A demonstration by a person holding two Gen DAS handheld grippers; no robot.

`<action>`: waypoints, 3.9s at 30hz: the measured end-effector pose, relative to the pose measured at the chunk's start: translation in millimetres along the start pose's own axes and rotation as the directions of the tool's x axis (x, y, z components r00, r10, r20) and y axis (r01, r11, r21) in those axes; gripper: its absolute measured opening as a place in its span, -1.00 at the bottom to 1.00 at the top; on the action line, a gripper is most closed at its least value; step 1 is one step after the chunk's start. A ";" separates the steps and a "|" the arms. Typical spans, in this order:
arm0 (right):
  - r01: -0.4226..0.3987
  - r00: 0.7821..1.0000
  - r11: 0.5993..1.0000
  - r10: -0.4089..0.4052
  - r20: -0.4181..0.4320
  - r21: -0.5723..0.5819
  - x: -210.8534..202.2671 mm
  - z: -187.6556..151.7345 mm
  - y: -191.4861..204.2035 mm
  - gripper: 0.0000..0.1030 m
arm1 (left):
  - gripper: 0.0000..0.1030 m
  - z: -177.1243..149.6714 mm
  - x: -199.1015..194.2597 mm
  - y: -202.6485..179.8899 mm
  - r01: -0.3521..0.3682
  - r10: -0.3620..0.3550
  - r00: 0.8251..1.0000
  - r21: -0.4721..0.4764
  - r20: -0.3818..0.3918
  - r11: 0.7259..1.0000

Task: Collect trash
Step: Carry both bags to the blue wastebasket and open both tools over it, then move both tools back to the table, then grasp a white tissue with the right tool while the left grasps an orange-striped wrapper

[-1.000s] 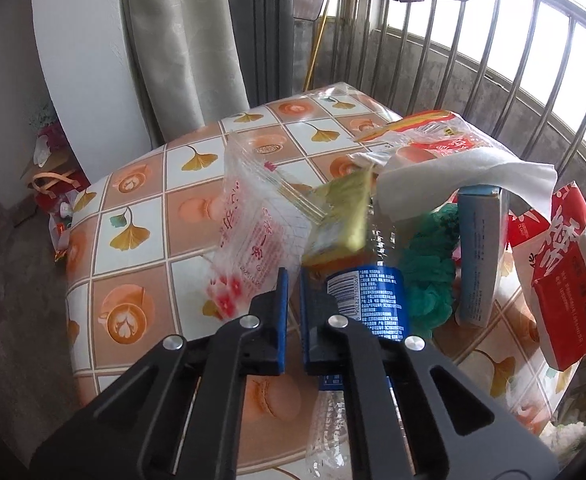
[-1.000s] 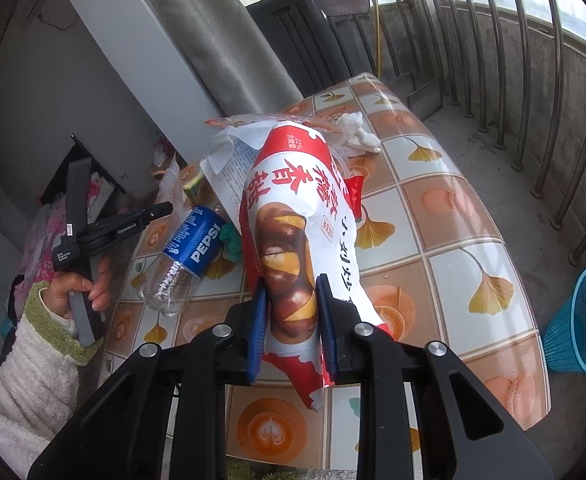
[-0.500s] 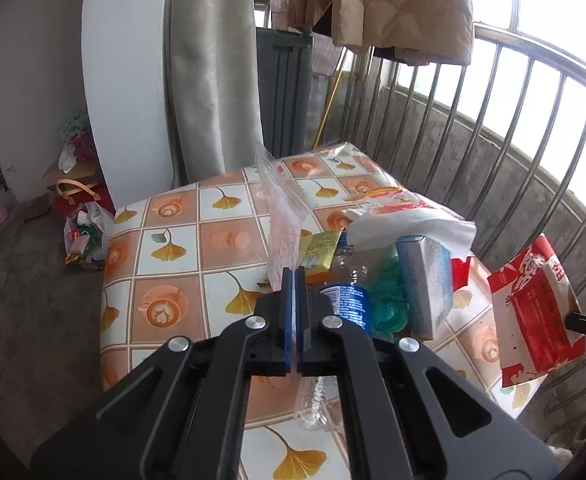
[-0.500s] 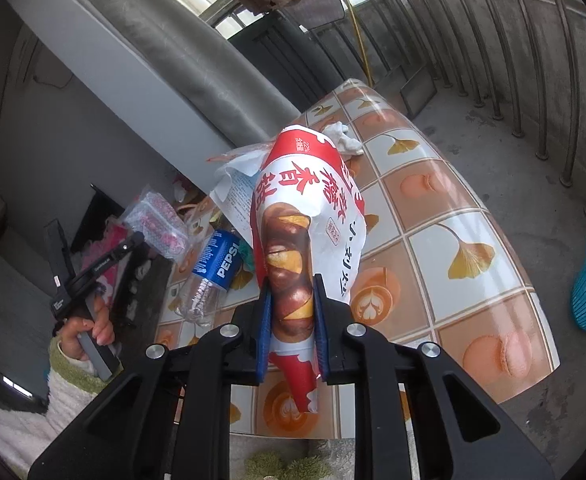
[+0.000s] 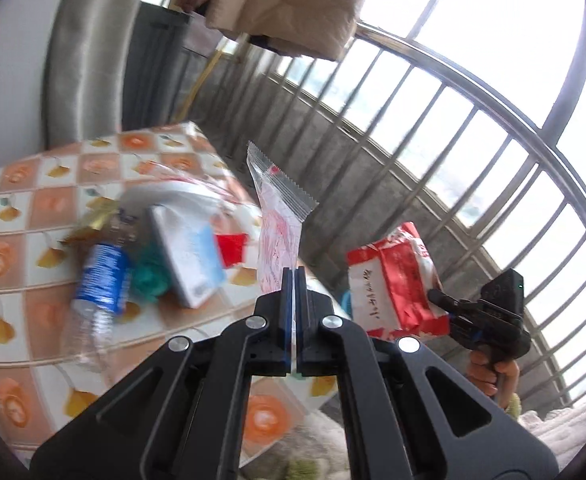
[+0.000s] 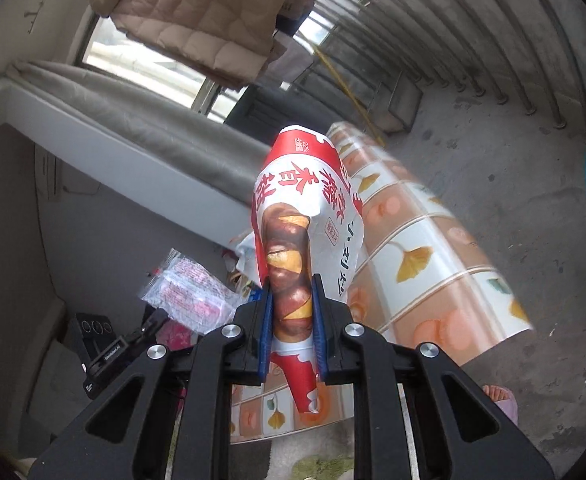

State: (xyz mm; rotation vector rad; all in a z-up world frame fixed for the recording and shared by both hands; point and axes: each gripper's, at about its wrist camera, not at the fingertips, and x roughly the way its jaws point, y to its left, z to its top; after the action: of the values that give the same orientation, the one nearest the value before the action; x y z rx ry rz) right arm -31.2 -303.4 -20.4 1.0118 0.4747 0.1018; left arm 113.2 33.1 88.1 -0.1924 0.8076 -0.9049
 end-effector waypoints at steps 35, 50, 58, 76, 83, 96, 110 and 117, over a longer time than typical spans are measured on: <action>0.402 0.805 0.682 -0.581 0.119 0.612 -83.9 102.4 -434.2 0.34 | -0.10 -104.3 552.7 -219.6 0.177 -0.051 0.780 0.142 -0.624 0.974; 0.773 0.578 0.628 -0.756 0.306 0.089 -73.6 97.0 -224.2 0.88 | 0.56 -51.6 352.6 -192.5 0.237 -0.128 0.917 0.261 -0.377 0.936; 0.775 0.627 0.574 -0.649 0.431 -0.263 -23.1 69.8 -96.8 0.88 | 0.65 -20.0 204.6 -124.7 0.161 -0.123 0.975 0.203 -0.186 0.966; 0.128 0.968 0.980 -0.156 -0.196 -0.150 164.2 85.4 12.4 0.82 | 0.56 97.6 67.9 165.4 0.032 -0.018 0.999 -0.449 0.034 0.893; 0.118 0.924 0.993 -0.111 -0.366 -0.002 250.5 102.5 8.6 0.69 | 0.30 98.1 119.7 211.5 0.030 -0.091 0.993 -0.589 -0.074 0.808; 0.197 0.856 0.978 -0.202 -0.475 -0.061 386.8 130.5 16.9 0.44 | -0.40 102.7 147.6 247.7 -0.087 -0.014 0.987 -0.602 -0.161 0.794; 0.208 0.852 0.975 -0.217 -0.477 -0.072 416.1 129.7 4.8 -0.77 | -0.91 112.9 139.8 233.1 -0.031 -0.014 0.997 -0.525 -0.082 0.851; 0.105 0.916 0.991 -0.127 -0.381 -0.077 389.8 146.5 29.1 -0.88 | -0.93 121.7 117.4 211.4 0.084 -0.069 0.996 -0.474 0.050 0.876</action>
State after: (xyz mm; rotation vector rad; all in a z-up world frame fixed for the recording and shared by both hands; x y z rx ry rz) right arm 383.8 -287.5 -62.4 0.9075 0.8876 0.2093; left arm 371.5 54.1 10.0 -0.6744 0.9905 -0.7603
